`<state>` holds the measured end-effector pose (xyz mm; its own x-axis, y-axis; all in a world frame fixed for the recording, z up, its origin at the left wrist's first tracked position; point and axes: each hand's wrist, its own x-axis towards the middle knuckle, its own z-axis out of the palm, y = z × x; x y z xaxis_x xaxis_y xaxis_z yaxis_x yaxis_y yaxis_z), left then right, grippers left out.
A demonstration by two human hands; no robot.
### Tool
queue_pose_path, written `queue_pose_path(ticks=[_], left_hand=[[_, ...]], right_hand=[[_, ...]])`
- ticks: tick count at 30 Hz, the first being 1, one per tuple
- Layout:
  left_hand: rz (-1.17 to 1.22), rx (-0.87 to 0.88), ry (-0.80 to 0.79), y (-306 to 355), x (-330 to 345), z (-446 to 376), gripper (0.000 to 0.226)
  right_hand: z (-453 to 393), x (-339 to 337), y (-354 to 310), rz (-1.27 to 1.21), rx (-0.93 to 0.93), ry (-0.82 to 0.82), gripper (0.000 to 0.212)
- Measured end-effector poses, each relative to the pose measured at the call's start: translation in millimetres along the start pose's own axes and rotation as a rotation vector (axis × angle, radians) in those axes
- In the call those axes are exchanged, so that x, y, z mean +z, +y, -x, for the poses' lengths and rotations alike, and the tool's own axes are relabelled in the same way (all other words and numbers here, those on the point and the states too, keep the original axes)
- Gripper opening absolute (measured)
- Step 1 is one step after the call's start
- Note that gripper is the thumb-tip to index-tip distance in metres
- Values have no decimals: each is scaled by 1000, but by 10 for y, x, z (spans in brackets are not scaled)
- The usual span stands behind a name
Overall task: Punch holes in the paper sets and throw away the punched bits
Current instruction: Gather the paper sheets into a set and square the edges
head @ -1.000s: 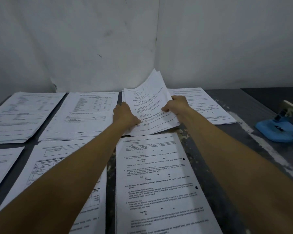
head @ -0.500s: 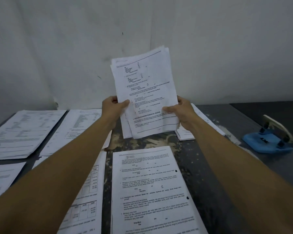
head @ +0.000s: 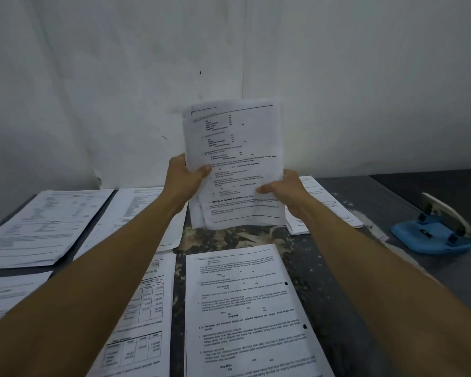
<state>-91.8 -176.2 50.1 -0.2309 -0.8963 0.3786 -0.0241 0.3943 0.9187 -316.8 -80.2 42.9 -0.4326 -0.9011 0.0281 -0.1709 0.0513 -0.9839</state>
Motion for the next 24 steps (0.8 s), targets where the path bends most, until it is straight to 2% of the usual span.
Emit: queue_pose_path(ticks=[6, 10, 15, 24], left_hand=[[-12, 32, -3, 24, -19, 19, 30], [9, 64, 27, 111, -2, -4, 32], [27, 61, -10, 121, 15, 5, 29], [28, 59, 7, 113, 103, 23, 23]], right_hand=[[-8, 77, 0, -44, 4, 81, 28], [6, 98, -56, -111, -10, 108, 29], [38, 101, -39, -135, -13, 110, 35], [32, 272, -71, -163, -19, 227, 27]])
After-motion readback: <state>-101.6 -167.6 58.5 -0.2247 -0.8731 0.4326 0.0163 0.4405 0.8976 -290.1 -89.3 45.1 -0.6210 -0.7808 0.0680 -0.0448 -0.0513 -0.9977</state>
